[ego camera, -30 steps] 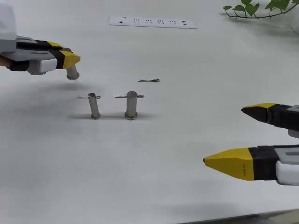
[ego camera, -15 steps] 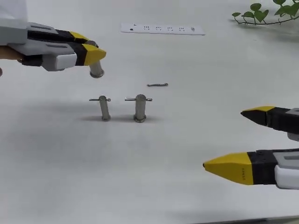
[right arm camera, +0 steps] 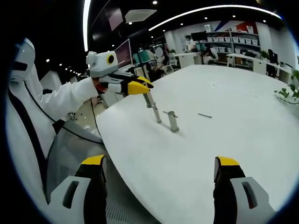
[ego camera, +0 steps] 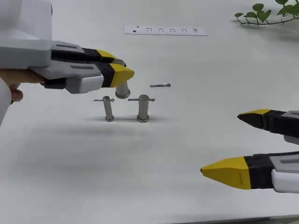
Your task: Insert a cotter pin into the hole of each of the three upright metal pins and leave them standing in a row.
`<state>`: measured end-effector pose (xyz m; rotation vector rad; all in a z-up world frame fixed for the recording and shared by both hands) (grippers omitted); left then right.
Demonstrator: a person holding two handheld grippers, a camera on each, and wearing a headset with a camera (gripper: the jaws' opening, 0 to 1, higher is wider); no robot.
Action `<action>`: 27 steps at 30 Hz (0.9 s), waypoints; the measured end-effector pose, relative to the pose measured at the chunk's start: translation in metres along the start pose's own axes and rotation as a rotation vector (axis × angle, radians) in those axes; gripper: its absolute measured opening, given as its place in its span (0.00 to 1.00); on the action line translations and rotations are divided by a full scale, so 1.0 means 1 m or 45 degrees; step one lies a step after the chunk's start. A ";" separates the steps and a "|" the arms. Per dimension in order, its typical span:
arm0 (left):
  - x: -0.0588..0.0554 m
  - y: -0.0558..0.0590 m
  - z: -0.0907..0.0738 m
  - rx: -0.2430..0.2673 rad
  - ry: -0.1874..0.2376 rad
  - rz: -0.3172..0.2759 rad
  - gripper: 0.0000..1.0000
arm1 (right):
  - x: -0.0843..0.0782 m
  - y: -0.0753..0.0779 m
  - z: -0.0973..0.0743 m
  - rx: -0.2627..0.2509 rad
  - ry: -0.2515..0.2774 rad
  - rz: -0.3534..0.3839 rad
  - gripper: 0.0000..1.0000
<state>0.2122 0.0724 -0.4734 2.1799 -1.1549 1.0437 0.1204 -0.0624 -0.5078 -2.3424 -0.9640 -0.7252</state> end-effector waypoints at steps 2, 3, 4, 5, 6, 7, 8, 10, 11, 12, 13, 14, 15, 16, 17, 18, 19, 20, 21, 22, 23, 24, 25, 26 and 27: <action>-0.006 0.006 0.004 -0.009 -0.010 -0.031 0.10 | 0.001 0.000 0.001 0.003 0.004 -0.003 0.94; -0.008 0.008 0.005 -0.012 -0.011 -0.036 0.10 | 0.001 -0.001 0.001 0.005 0.006 -0.004 0.94; -0.006 0.015 0.005 -0.014 -0.013 -0.046 0.10 | 0.002 -0.001 0.001 0.008 0.012 -0.006 0.94; -0.008 0.018 0.006 -0.015 -0.020 -0.055 0.10 | 0.002 -0.002 0.001 0.010 0.014 -0.009 0.94; -0.013 0.019 0.009 -0.011 -0.035 -0.055 0.10 | 0.003 -0.003 0.002 0.012 0.014 -0.011 0.94; -0.014 0.020 0.010 -0.010 -0.041 -0.056 0.10 | 0.003 -0.003 0.002 0.013 0.014 -0.014 0.94; -0.017 0.021 0.011 -0.009 -0.051 -0.063 0.10 | 0.004 -0.003 0.002 0.014 0.016 -0.016 0.94; -0.024 0.025 0.015 -0.010 -0.071 -0.071 0.10 | 0.005 -0.004 0.003 0.018 0.019 -0.017 0.94; -0.028 0.031 0.017 -0.009 -0.084 -0.068 0.10 | 0.005 -0.004 0.003 0.018 0.020 -0.018 0.94; -0.032 0.034 0.019 -0.012 -0.093 -0.067 0.10 | 0.005 -0.004 0.004 0.019 0.019 -0.019 0.94; -0.035 0.036 0.021 -0.013 -0.100 -0.063 0.10 | 0.005 -0.004 0.004 0.020 0.018 -0.021 0.95; -0.038 0.041 0.024 -0.010 -0.121 -0.058 0.10 | 0.004 -0.004 0.004 0.020 0.016 -0.022 0.95; -0.040 0.043 0.026 -0.008 -0.134 -0.049 0.10 | 0.004 -0.005 0.005 0.020 0.011 -0.024 0.95; -0.042 0.044 0.027 -0.007 -0.143 -0.043 0.10 | 0.003 -0.005 0.005 0.020 0.008 -0.027 0.95; -0.045 0.045 0.029 -0.007 -0.150 -0.057 0.10 | 0.002 -0.006 0.005 0.023 0.005 -0.027 0.94; -0.047 0.045 0.030 -0.008 -0.151 -0.061 0.10 | 0.002 -0.006 0.005 0.027 0.003 -0.025 0.94; -0.048 0.046 0.032 -0.006 -0.152 -0.070 0.10 | 0.002 -0.008 0.005 0.031 0.004 -0.026 0.94; -0.049 0.046 0.033 -0.006 -0.153 -0.070 0.10 | 0.001 -0.008 0.005 0.032 0.002 -0.027 0.94; -0.051 0.046 0.035 -0.002 -0.156 -0.069 0.10 | 0.001 -0.008 0.005 0.032 0.000 -0.028 0.94; -0.052 0.045 0.036 0.000 -0.161 -0.071 0.10 | 0.000 -0.008 0.006 0.032 -0.001 -0.028 0.94; -0.053 0.045 0.038 0.002 -0.170 -0.067 0.10 | 0.000 -0.008 0.006 0.033 -0.001 -0.028 0.94; -0.055 0.044 0.039 0.005 -0.175 -0.073 0.10 | 0.000 -0.009 0.006 0.035 -0.001 -0.029 0.94; -0.056 0.044 0.041 0.009 -0.182 -0.073 0.10 | 0.000 -0.009 0.007 0.036 -0.003 -0.028 0.94; -0.057 0.043 0.042 0.013 -0.187 -0.075 0.10 | 0.000 -0.009 0.007 0.035 -0.004 -0.028 0.94; -0.058 0.043 0.043 0.017 -0.191 -0.077 0.10 | -0.001 -0.009 0.007 0.035 -0.005 -0.028 0.94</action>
Point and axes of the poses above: the centre of the closed fingertips' face, and the gripper's own axes: z roughly forward along the fingers, y roughly to its right, x roughly out of its top, the point moved 1 cm from there along -z, roughly backward along the fingers, and after that the axes turned 14 degrees about -y, right-handed, at the moved point
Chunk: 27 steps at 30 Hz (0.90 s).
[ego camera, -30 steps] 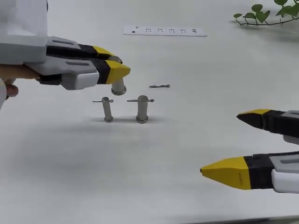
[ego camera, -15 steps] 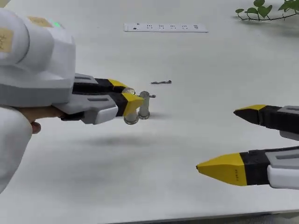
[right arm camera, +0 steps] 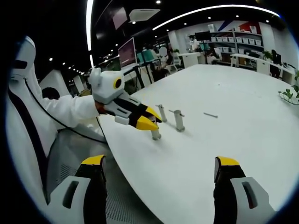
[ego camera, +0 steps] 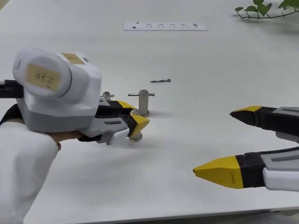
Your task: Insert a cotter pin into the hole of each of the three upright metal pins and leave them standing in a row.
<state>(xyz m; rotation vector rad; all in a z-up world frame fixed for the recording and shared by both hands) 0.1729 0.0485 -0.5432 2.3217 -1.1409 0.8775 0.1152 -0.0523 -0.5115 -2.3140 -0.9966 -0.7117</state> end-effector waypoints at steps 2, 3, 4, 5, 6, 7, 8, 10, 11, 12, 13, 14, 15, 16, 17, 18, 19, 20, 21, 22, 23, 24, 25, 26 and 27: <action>-0.002 -0.002 0.002 0.013 -0.010 0.006 0.10 | 0.000 0.000 0.001 0.001 0.000 0.003 0.94; -0.002 -0.002 0.003 0.014 -0.012 0.006 0.10 | 0.000 0.000 0.001 0.002 -0.002 0.003 0.94; -0.004 -0.003 0.004 0.016 -0.015 0.010 0.10 | 0.000 -0.001 0.001 0.004 -0.004 0.001 0.94; -0.004 -0.004 0.005 0.017 -0.016 0.016 0.10 | 0.000 -0.001 0.001 0.004 -0.007 0.001 0.94; -0.005 -0.004 0.005 0.018 -0.018 0.020 0.10 | 0.000 -0.001 0.002 0.004 -0.010 -0.002 0.94; -0.006 -0.005 0.006 0.020 -0.022 0.019 0.10 | -0.001 -0.001 0.002 0.004 -0.013 -0.003 0.94; -0.007 -0.005 0.006 0.025 -0.026 0.022 0.10 | -0.001 -0.001 0.002 0.004 -0.014 -0.004 0.94; -0.009 -0.006 0.007 0.032 -0.037 0.032 0.10 | 0.000 -0.001 0.002 0.007 -0.011 -0.002 0.94; -0.010 -0.007 0.008 0.030 -0.044 0.022 0.10 | 0.000 -0.002 0.003 0.009 -0.011 -0.002 0.94; -0.011 -0.007 0.009 0.028 -0.045 0.019 0.10 | 0.001 -0.002 0.003 0.008 -0.012 -0.004 0.94; -0.011 -0.007 0.009 0.027 -0.046 0.019 0.10 | 0.001 -0.002 0.004 0.007 -0.013 -0.006 0.94; -0.012 -0.007 0.009 0.029 -0.046 0.018 0.10 | 0.001 -0.002 0.004 0.009 -0.013 -0.008 0.94; -0.012 -0.006 0.010 0.030 -0.048 0.019 0.10 | 0.001 -0.003 0.005 0.010 -0.013 -0.008 0.94; -0.013 -0.006 0.011 0.031 -0.052 0.023 0.10 | 0.001 -0.003 0.005 0.010 -0.013 -0.009 0.94; -0.014 -0.005 0.011 0.032 -0.053 0.022 0.10 | 0.001 -0.003 0.005 0.011 -0.014 -0.009 0.94; -0.013 -0.005 0.011 0.036 -0.046 0.018 0.10 | 0.001 -0.004 0.005 0.011 -0.015 -0.009 0.94; -0.013 -0.005 0.011 0.033 -0.042 0.012 0.10 | 0.001 -0.004 0.006 0.012 -0.018 -0.010 0.94; -0.012 -0.004 0.011 0.027 -0.039 0.004 0.10 | 0.001 -0.005 0.006 0.012 -0.020 -0.011 0.94; -0.012 -0.004 0.011 0.027 -0.037 -0.005 0.10 | 0.000 -0.005 0.006 0.014 -0.025 -0.014 0.94; -0.012 -0.004 0.011 0.029 -0.036 -0.007 0.10 | 0.000 -0.005 0.005 0.014 -0.029 -0.017 0.94; -0.012 -0.004 0.011 0.034 -0.036 0.000 0.10 | -0.001 -0.005 0.005 0.013 -0.032 -0.020 0.94; -0.013 -0.003 0.011 0.041 -0.038 0.015 0.10 | -0.001 -0.005 0.005 0.012 -0.032 -0.021 0.94; -0.013 -0.002 0.012 0.042 -0.037 0.011 0.10 | -0.001 -0.004 0.005 0.012 -0.032 -0.018 0.94; -0.013 -0.002 0.011 0.039 -0.034 0.014 0.10 | -0.001 -0.004 0.005 0.010 -0.031 -0.015 0.94; -0.013 -0.001 0.011 0.028 -0.026 0.014 0.10 | -0.002 -0.003 0.005 0.005 -0.033 -0.012 0.93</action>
Point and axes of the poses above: the centre of the closed fingertips' face, and the gripper's own axes: z roughly forward along the fingers, y roughly to its right, x roughly out of its top, the point moved 1 cm from there along -z, roughly backward along the fingers, and after that the axes turned 14 degrees about -y, right-handed, at the moved point
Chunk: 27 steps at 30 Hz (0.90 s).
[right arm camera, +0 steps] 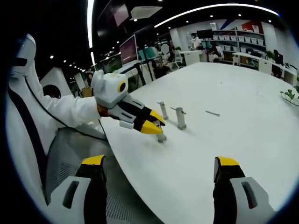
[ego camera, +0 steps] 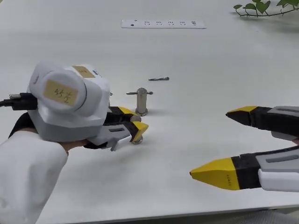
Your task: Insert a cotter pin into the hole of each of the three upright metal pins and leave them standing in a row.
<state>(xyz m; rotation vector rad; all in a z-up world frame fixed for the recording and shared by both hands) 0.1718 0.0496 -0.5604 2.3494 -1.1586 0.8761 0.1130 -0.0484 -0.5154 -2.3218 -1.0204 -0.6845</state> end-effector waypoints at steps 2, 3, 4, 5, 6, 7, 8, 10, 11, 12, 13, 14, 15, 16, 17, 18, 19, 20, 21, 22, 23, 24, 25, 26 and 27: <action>0.000 0.001 0.000 -0.022 0.007 0.011 0.11 | -0.001 0.001 0.001 -0.004 -0.003 0.002 0.93; 0.000 0.001 -0.001 -0.017 0.004 0.014 0.11 | -0.001 0.000 0.001 -0.001 -0.002 0.004 0.93; 0.000 0.002 -0.002 -0.006 -0.006 0.035 0.11 | -0.001 -0.001 0.001 0.001 -0.002 0.003 0.93; -0.001 0.002 -0.003 0.001 -0.009 0.031 0.12 | -0.001 -0.001 0.001 0.000 -0.003 -0.002 0.93; -0.001 0.003 -0.004 0.001 -0.006 0.028 0.14 | -0.001 -0.001 0.002 -0.004 -0.006 -0.009 0.93; -0.001 0.004 -0.005 -0.007 -0.004 0.017 0.20 | -0.001 -0.001 0.002 -0.006 -0.006 -0.010 0.93; -0.002 0.005 -0.006 -0.016 -0.008 0.010 0.24 | 0.000 -0.002 0.003 -0.003 -0.006 -0.010 0.93; -0.005 0.006 -0.008 -0.028 -0.020 0.003 0.33 | 0.001 -0.002 0.003 -0.001 -0.003 -0.008 0.93; -0.007 0.008 -0.010 -0.037 -0.023 0.005 0.35 | 0.001 -0.002 0.003 -0.001 -0.002 -0.010 0.92; -0.010 0.009 -0.011 -0.055 -0.036 0.003 0.37 | 0.001 -0.002 0.003 0.000 -0.006 -0.016 0.92; -0.014 0.012 -0.014 -0.085 -0.054 0.003 0.37 | 0.001 -0.002 0.003 0.000 -0.008 -0.018 0.92; -0.017 0.015 -0.015 -0.109 -0.067 -0.001 0.37 | 0.001 -0.002 0.003 -0.002 -0.014 -0.020 0.92; -0.020 0.017 -0.018 -0.127 -0.090 0.031 0.39 | 0.000 -0.001 0.003 -0.002 -0.016 -0.021 0.92; -0.021 0.018 -0.018 -0.129 -0.090 0.027 0.42 | 0.000 0.000 0.003 -0.001 -0.019 -0.021 0.92; -0.020 0.020 -0.021 -0.153 -0.079 0.018 0.47 | 0.000 0.000 0.003 -0.001 -0.021 -0.021 0.92; -0.019 0.023 -0.024 -0.172 -0.072 0.029 0.52 | 0.000 0.000 0.003 -0.001 -0.023 -0.022 0.92; -0.018 0.025 -0.028 -0.182 -0.065 0.047 0.60 | 0.000 0.000 0.002 -0.001 -0.024 -0.024 0.92; -0.017 0.026 -0.030 -0.177 -0.057 0.053 0.65 | 0.001 0.001 0.002 -0.003 -0.025 -0.025 0.92; -0.017 0.026 -0.034 -0.169 -0.052 0.062 0.70 | 0.001 0.001 0.001 -0.004 -0.024 -0.025 0.92; -0.017 0.027 -0.035 -0.173 -0.051 0.072 0.75 | 0.002 0.002 0.001 -0.006 -0.024 -0.025 0.92; -0.018 0.028 -0.037 -0.177 -0.060 0.089 0.78 | 0.002 0.003 0.001 -0.008 -0.025 -0.025 0.92; -0.020 0.027 -0.038 -0.164 -0.071 0.093 0.79 | 0.002 0.004 0.001 -0.010 -0.026 -0.026 0.92; -0.021 0.026 -0.040 -0.153 -0.073 0.095 0.79 | 0.003 0.004 0.001 -0.011 -0.027 -0.028 0.92; -0.022 0.026 -0.041 -0.142 -0.074 0.097 0.80 | 0.003 0.005 0.001 -0.013 -0.028 -0.029 0.92; -0.022 0.026 -0.042 -0.141 -0.078 0.095 0.81 | 0.003 0.006 0.001 -0.014 -0.028 -0.029 0.92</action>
Point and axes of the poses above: the centre of the closed fingertips' face, and the gripper's own axes: z roughly forward along the fingers, y roughly to its right, x roughly out of its top, the point moved 1 cm from there along -z, roughly backward along the fingers, and after that the axes turned 14 degrees about -y, right-handed, at the moved point
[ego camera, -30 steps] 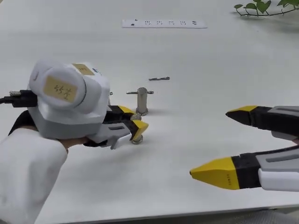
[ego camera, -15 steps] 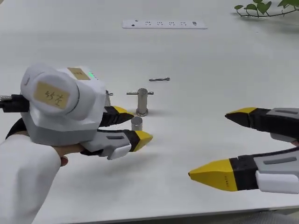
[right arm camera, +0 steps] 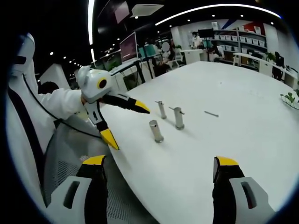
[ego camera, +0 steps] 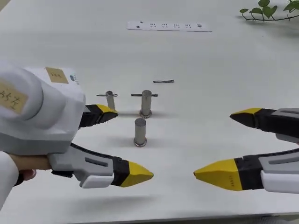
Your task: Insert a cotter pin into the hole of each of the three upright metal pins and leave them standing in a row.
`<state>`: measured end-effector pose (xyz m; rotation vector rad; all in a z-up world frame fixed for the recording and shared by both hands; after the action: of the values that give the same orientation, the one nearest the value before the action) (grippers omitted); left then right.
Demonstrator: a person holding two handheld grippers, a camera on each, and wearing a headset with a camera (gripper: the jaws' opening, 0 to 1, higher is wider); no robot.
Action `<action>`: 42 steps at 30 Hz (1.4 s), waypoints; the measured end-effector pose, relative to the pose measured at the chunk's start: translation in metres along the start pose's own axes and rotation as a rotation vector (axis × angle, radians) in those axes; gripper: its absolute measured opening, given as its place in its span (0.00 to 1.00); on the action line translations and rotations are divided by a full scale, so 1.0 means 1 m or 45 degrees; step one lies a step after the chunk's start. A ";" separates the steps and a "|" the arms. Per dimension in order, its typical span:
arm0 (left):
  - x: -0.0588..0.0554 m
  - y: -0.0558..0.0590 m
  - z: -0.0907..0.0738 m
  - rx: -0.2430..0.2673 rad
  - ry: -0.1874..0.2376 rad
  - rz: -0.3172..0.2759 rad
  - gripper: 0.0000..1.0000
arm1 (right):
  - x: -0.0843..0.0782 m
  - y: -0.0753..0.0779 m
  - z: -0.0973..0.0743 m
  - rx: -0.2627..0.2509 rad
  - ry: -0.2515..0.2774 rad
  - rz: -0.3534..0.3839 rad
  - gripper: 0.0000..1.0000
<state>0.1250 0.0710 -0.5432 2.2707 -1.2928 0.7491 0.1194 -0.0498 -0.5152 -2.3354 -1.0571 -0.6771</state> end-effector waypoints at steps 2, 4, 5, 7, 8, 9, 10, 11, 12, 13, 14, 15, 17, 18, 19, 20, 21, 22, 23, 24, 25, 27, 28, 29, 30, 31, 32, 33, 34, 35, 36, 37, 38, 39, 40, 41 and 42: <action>-0.002 0.002 -0.003 0.003 -0.006 0.009 0.83 | 0.001 0.001 -0.001 0.001 0.000 -0.002 0.92; -0.001 0.000 -0.005 0.021 -0.004 0.009 0.89 | 0.002 0.002 -0.001 0.002 0.001 -0.004 0.92; -0.001 0.001 -0.007 0.018 -0.006 0.010 0.93 | 0.003 0.003 -0.001 0.001 0.001 -0.007 0.92; -0.007 0.004 -0.008 0.001 -0.053 0.050 0.99 | 0.004 0.005 -0.001 -0.001 -0.001 -0.011 0.92; -0.011 0.005 -0.008 0.005 -0.090 0.081 0.99 | 0.004 0.005 -0.002 -0.003 -0.003 -0.015 0.92; -0.014 0.006 -0.008 -0.003 -0.105 0.079 0.99 | 0.004 0.006 -0.002 -0.005 -0.006 -0.018 0.92; -0.015 0.007 -0.008 -0.002 -0.111 0.075 0.99 | 0.005 0.007 -0.002 -0.008 -0.011 -0.025 0.92; -0.015 0.007 -0.008 -0.002 -0.110 0.075 0.99 | 0.005 0.008 -0.002 -0.010 -0.013 -0.028 0.92; -0.016 0.008 -0.008 -0.006 -0.113 0.079 0.99 | 0.007 0.010 -0.002 -0.017 -0.017 -0.038 0.92; -0.018 0.009 -0.008 -0.011 -0.123 0.084 0.99 | 0.008 0.013 -0.003 -0.028 -0.019 -0.048 0.91; -0.020 0.010 -0.008 -0.014 -0.128 0.084 0.99 | 0.010 0.016 -0.004 -0.034 -0.019 -0.061 0.90; -0.020 0.010 -0.008 -0.021 -0.128 0.080 0.99 | 0.012 0.018 -0.004 -0.030 -0.023 -0.072 0.90; -0.021 0.011 -0.009 -0.031 -0.117 0.069 0.99 | 0.016 0.023 -0.005 -0.034 -0.037 -0.100 0.89; -0.021 0.011 -0.010 -0.031 -0.113 0.061 0.99 | 0.017 0.027 -0.005 -0.047 -0.053 -0.128 0.89; -0.020 0.010 -0.011 -0.029 -0.107 0.053 0.99 | 0.019 0.030 -0.005 -0.051 -0.066 -0.144 0.89; -0.019 0.009 -0.012 -0.023 -0.099 0.053 0.99 | 0.020 0.032 -0.005 -0.055 -0.076 -0.155 0.89; -0.017 0.008 -0.014 -0.019 -0.093 0.052 0.99 | 0.023 0.036 -0.005 -0.055 -0.087 -0.171 0.89; -0.015 0.007 -0.016 -0.017 -0.084 0.044 0.99 | 0.025 0.038 -0.005 -0.059 -0.092 -0.183 0.88; -0.014 0.006 -0.018 -0.012 -0.072 0.037 0.99 | 0.028 0.043 -0.004 -0.069 -0.105 -0.205 0.87; -0.013 0.005 -0.019 -0.006 -0.064 0.034 0.99 | 0.031 0.048 -0.004 -0.092 -0.109 -0.239 0.85; -0.013 0.004 -0.021 -0.003 -0.056 0.026 0.99 | 0.037 0.054 -0.003 -0.103 -0.110 -0.293 0.83; -0.012 0.006 -0.021 -0.002 -0.050 0.016 0.99 | 0.043 0.060 0.000 -0.104 -0.134 -0.314 0.79; -0.012 0.007 -0.022 -0.001 -0.052 0.016 0.99 | 0.048 0.062 0.001 -0.115 -0.144 -0.339 0.79; -0.013 0.007 -0.023 0.004 -0.055 0.019 0.99 | 0.052 0.066 0.003 -0.119 -0.156 -0.356 0.79; -0.013 0.007 -0.025 0.007 -0.057 0.021 0.99 | 0.057 0.073 0.006 -0.123 -0.165 -0.377 0.79; -0.013 0.006 -0.027 0.010 -0.056 0.020 0.99 | 0.060 0.076 0.008 -0.123 -0.171 -0.389 0.78; -0.013 0.006 -0.028 0.013 -0.054 0.019 0.99 | 0.064 0.080 0.010 -0.124 -0.179 -0.400 0.77; -0.014 0.005 -0.029 0.017 -0.049 0.009 0.99 | 0.068 0.083 0.013 -0.117 -0.196 -0.426 0.77; -0.014 0.004 -0.030 0.020 -0.048 0.002 0.99 | 0.073 0.088 0.016 -0.117 -0.213 -0.451 0.76; -0.015 0.003 -0.031 0.024 -0.050 -0.002 0.99 | 0.076 0.091 0.019 -0.115 -0.222 -0.467 0.75; -0.015 0.003 -0.032 0.029 -0.052 0.000 0.99 | 0.079 0.094 0.021 -0.111 -0.231 -0.476 0.75; -0.016 0.003 -0.033 0.033 -0.057 0.005 0.99 | 0.082 0.097 0.024 -0.105 -0.242 -0.486 0.73; -0.017 0.003 -0.034 0.034 -0.061 0.004 0.99 | 0.086 0.100 0.029 -0.102 -0.254 -0.508 0.72; -0.018 0.003 -0.034 0.030 -0.062 -0.010 0.99 | 0.089 0.102 0.032 -0.100 -0.255 -0.538 0.69; -0.019 0.003 -0.035 0.027 -0.061 -0.024 0.98 | 0.094 0.105 0.037 -0.112 -0.248 -0.569 0.64; -0.019 0.003 -0.035 0.026 -0.052 -0.034 0.97 | 0.097 0.108 0.040 -0.130 -0.249 -0.575 0.60; -0.019 0.002 -0.036 0.026 -0.044 -0.048 0.96 | 0.099 0.110 0.045 -0.141 -0.258 -0.591 0.56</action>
<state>0.1062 0.1033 -0.5277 2.3276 -1.2594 0.7160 0.2729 -0.0334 -0.5134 -2.3021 -1.7243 -0.6855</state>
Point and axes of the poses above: the centre of the closed fingertips' face, and the gripper's own axes: z roughly forward along the fingers, y roughly to its right, x roughly out of its top, the point moved 1 cm from there along -z, roughly backward along the fingers, and after that the axes turned 14 degrees about -y, right-handed, at the moved point
